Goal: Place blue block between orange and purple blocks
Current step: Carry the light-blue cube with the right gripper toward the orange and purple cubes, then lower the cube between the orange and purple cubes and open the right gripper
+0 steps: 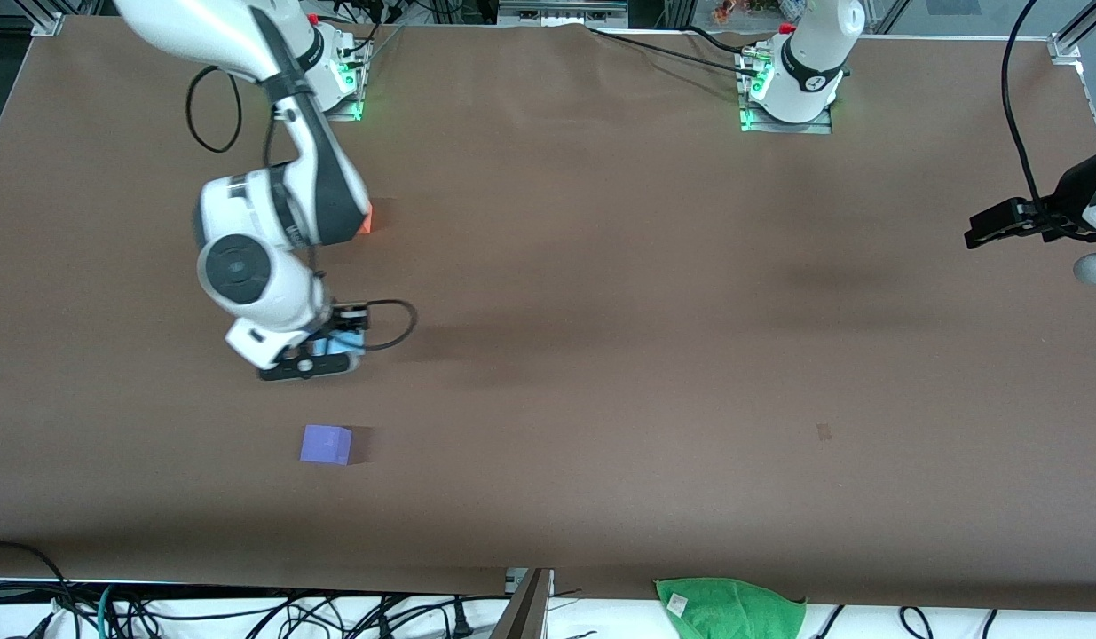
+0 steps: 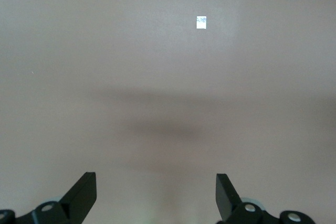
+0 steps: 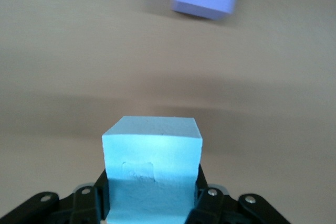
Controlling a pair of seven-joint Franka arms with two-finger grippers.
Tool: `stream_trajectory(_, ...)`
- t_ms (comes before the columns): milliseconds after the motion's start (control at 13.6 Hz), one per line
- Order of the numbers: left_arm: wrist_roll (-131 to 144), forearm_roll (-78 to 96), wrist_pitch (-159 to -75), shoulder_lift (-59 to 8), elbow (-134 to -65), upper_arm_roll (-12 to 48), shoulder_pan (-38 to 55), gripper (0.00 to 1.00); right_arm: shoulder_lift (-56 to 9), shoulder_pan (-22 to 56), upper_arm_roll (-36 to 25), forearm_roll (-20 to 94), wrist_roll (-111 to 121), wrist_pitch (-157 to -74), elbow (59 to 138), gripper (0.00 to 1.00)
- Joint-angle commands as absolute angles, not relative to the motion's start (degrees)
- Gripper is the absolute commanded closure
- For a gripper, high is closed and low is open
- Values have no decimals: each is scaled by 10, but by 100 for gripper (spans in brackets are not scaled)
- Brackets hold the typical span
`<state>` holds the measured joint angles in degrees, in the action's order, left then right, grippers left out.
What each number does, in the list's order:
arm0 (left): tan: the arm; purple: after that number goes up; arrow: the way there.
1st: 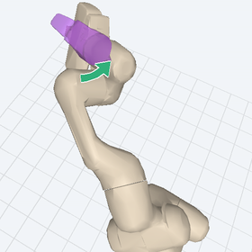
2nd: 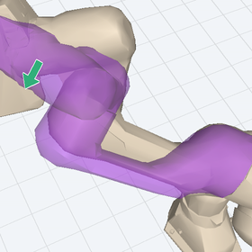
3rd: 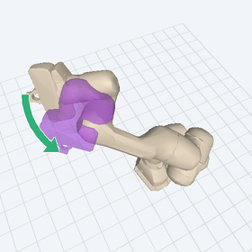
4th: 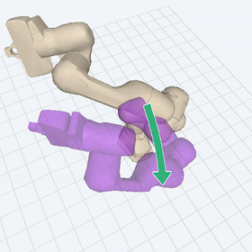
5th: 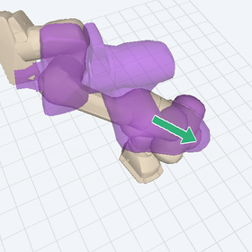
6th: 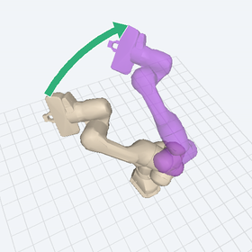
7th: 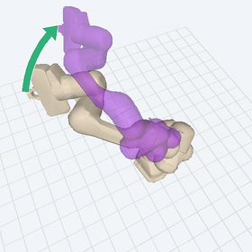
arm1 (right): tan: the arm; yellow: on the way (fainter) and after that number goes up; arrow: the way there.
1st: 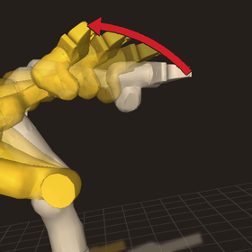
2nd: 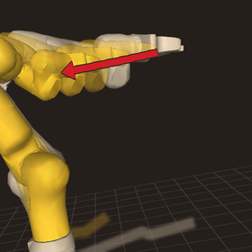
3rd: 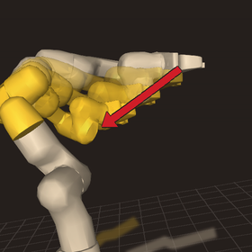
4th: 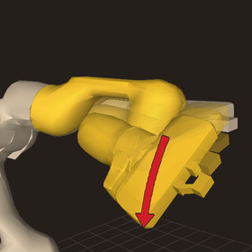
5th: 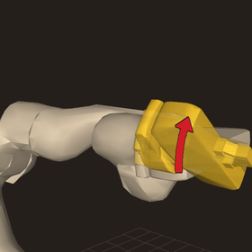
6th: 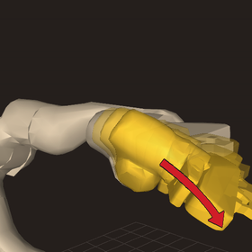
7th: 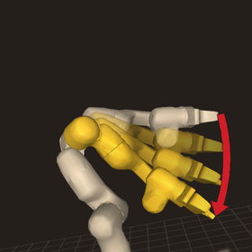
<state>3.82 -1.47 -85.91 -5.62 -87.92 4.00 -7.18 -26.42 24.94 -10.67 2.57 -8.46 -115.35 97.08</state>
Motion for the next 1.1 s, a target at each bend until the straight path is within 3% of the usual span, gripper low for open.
stream_trajectory(0, 38, -16, -870, -47, -894, 45, -73, 0, -247, 239, -122, 84, -91, -1203, 1034, 67)
stream_trajectory(514, 38, -11, -870, -47, -895, 45, -72, 0, -241, 243, -123, 102, -95, -1421, 1198, 67)
stream_trajectory(1027, 36, -9, -869, -47, -896, 45, -73, 0, -245, 265, -122, 97, -59, -1433, 1207, 67)
